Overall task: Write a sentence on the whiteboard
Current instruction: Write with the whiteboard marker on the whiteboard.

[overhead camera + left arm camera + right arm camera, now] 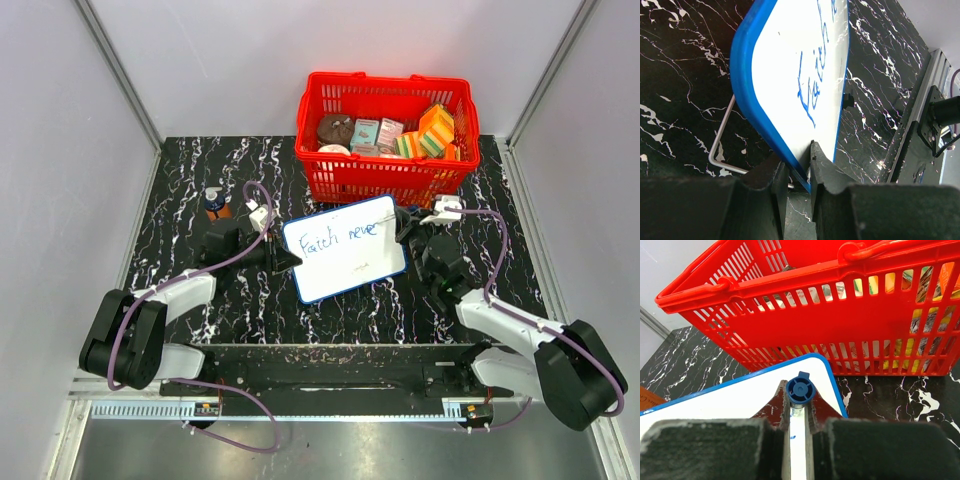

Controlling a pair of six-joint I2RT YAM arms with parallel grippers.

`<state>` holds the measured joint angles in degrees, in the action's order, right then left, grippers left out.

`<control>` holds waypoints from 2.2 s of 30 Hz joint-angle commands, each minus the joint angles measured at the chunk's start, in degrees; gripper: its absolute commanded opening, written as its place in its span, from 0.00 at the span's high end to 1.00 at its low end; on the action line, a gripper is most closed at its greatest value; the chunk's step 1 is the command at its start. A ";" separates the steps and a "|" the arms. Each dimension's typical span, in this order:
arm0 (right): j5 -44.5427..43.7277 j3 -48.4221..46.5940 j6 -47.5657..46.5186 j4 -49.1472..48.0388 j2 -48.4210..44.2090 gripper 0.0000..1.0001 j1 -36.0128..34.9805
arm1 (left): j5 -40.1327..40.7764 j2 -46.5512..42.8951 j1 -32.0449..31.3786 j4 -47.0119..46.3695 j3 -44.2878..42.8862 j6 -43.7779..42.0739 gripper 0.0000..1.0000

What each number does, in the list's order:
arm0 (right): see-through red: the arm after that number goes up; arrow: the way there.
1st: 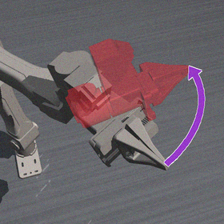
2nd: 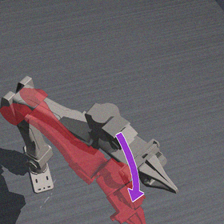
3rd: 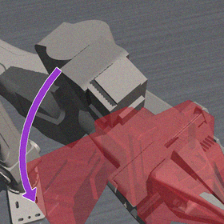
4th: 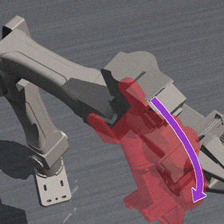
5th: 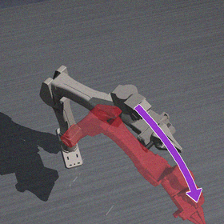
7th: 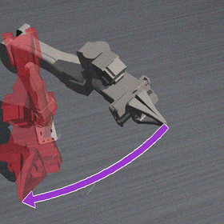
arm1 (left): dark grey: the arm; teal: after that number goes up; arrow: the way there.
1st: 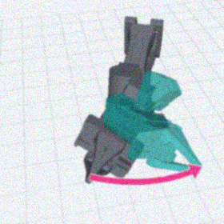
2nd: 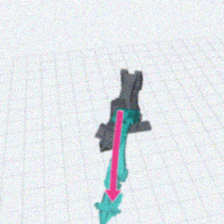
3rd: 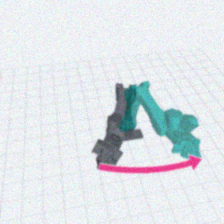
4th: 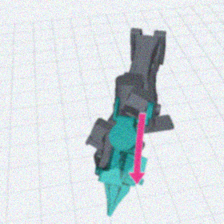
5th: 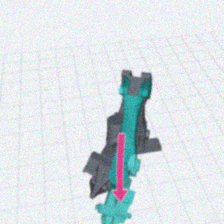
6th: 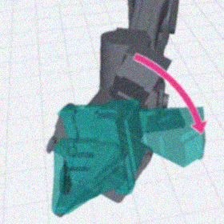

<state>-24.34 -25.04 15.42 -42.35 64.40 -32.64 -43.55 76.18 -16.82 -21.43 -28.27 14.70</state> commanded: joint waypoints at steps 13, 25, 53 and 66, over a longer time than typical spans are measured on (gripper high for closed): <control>0.78 4.29 2.77 -0.54 -3.49 1.00 0.39 | 6.11 -0.51 0.30 -0.54 -0.38 -8.11 1.00; 0.26 2.54 1.90 -1.16 -2.09 1.00 0.39 | 6.11 -0.60 0.30 -0.45 -0.38 -8.11 1.00; -2.03 -0.63 -0.30 -1.42 -1.03 1.00 0.39 | 6.11 -0.60 0.30 -0.45 -0.38 -8.19 1.00; -3.79 -0.27 -0.39 -0.81 -1.47 1.00 0.91 | 6.11 -0.60 0.30 -0.45 -0.47 -8.19 1.00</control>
<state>-26.09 -24.01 15.84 -42.13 63.51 -32.45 -43.66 76.18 -16.82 -21.43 -28.27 14.57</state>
